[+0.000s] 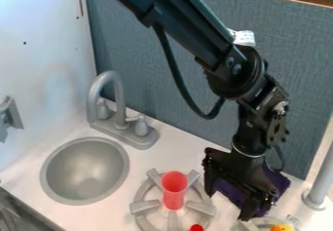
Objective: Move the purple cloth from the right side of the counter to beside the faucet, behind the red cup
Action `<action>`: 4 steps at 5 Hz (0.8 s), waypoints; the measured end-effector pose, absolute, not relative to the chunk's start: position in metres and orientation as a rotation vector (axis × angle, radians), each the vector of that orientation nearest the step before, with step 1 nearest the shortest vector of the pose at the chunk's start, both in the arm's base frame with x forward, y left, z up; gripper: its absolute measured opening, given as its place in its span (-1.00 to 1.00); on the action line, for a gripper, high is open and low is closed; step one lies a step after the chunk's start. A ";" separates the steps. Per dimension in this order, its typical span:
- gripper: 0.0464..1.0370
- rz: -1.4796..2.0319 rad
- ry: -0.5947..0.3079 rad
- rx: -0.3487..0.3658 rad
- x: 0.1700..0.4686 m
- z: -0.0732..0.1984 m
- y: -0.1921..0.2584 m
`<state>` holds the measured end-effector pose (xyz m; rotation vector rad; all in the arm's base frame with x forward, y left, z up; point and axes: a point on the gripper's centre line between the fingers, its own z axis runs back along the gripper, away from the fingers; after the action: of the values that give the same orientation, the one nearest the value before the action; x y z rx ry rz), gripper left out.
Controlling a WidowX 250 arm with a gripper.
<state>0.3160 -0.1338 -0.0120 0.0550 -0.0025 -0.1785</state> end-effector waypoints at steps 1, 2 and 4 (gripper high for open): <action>0.93 -0.178 0.031 0.067 0.312 -0.024 -0.131; 0.93 -0.227 0.025 0.077 0.329 -0.026 -0.135; 0.93 -0.192 -0.023 0.132 0.370 -0.043 -0.139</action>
<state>0.3704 -0.1394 -0.0426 0.1318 -0.0226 -0.1923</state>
